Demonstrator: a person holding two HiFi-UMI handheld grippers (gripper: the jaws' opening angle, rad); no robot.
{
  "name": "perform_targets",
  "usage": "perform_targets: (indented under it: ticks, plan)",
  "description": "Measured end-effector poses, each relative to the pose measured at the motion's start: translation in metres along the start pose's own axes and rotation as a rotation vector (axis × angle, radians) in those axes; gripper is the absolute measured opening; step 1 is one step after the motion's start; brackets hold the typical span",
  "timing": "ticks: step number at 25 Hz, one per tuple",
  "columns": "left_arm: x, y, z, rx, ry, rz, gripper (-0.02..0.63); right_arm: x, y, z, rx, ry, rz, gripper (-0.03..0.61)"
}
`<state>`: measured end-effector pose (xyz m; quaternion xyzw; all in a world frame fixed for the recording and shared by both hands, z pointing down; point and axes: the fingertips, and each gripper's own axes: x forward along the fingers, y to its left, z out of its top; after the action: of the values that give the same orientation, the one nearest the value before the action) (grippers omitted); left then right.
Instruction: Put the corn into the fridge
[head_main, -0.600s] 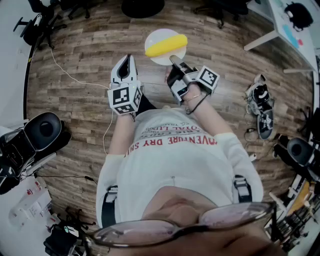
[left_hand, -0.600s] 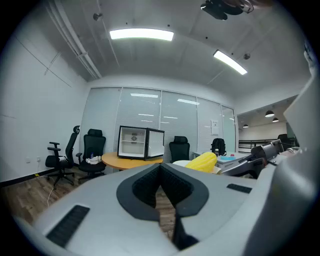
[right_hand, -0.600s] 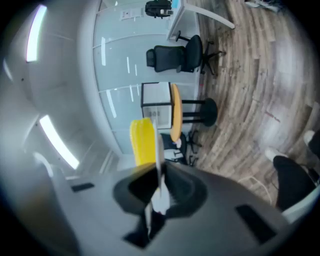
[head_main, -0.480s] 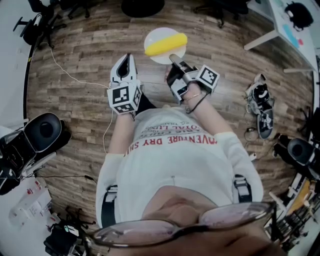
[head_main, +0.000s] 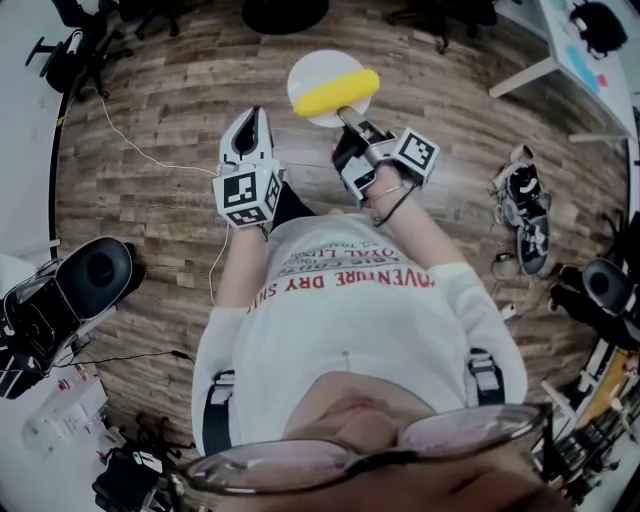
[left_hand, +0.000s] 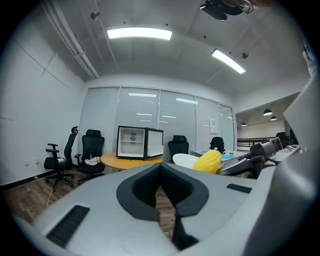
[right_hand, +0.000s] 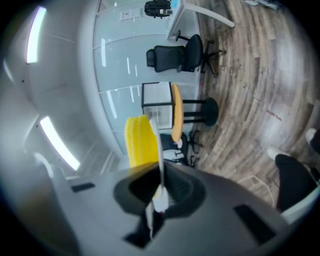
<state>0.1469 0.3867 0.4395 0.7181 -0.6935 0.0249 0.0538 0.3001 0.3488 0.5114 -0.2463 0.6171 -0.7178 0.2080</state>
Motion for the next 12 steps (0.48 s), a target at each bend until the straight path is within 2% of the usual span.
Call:
perform_targets:
  ticks: [12]
  plan:
    - [0.029,0.029,-0.018,-0.032,0.04,-0.006,0.026,0.033,-0.02,0.009,-0.01,-0.008,-0.109,0.035]
